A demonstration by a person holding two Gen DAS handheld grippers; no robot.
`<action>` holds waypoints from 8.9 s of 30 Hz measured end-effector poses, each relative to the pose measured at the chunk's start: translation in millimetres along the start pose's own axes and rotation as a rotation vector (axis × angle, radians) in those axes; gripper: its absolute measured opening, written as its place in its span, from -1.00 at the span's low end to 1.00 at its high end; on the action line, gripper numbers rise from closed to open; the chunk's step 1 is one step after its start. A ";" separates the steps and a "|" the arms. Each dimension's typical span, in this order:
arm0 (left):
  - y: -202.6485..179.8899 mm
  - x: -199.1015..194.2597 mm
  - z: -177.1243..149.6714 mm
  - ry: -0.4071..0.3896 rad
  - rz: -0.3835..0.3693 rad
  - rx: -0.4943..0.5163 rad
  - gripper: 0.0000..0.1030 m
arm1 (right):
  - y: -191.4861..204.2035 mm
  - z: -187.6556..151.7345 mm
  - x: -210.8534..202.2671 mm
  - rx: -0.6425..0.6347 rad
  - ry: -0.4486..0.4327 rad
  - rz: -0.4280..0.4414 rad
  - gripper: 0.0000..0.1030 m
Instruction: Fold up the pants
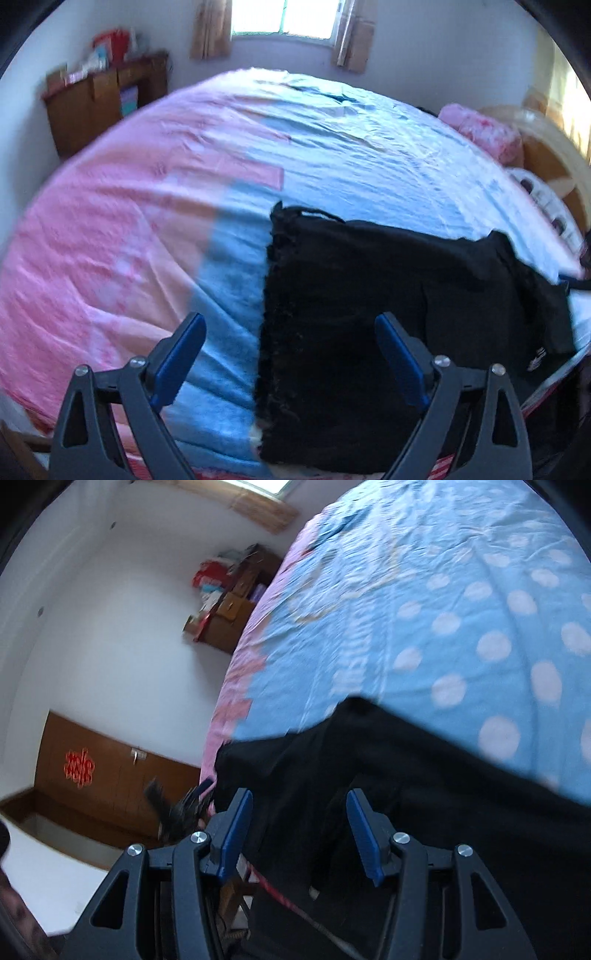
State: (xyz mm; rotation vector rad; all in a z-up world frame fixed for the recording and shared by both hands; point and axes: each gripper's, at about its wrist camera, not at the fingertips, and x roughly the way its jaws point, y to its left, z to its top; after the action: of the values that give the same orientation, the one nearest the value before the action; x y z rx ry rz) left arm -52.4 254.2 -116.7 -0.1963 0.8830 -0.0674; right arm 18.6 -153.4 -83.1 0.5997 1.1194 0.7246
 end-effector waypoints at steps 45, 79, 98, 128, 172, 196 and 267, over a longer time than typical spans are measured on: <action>-233.6 -112.0 61.2 -0.154 -0.619 0.237 -0.67 | -54.0 -130.5 -109.4 0.216 -0.437 -0.025 0.07; -425.1 -16.7 -25.3 -0.066 -0.437 0.644 0.60 | -107.9 -163.0 -182.7 0.350 -0.664 -0.161 0.18; -336.9 -0.7 -41.8 -0.094 -0.318 0.460 0.63 | -35.3 -139.5 -111.9 -0.062 -0.429 -0.567 -0.66; -324.6 48.2 -48.0 0.038 -0.270 0.411 1.00 | -21.8 -137.9 -93.8 -0.075 -0.325 -0.519 0.01; -322.7 89.4 66.8 0.156 -0.385 0.520 0.35 | 14.5 -89.6 -75.4 -0.270 -0.228 -0.581 0.01; -287.9 106.5 68.1 0.112 -0.433 0.314 -0.32 | -20.3 -97.1 -60.6 -0.276 -0.135 -0.669 0.01; -298.3 35.4 -26.7 -0.004 -0.165 0.371 0.92 | -33.1 -166.3 -159.8 -0.106 -0.413 -0.691 0.03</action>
State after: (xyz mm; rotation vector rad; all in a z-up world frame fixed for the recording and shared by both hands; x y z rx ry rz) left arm -43.9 -46.8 -101.0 0.0782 0.8330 -0.3816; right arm -172.3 -286.2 -69.5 0.2220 0.8142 0.0515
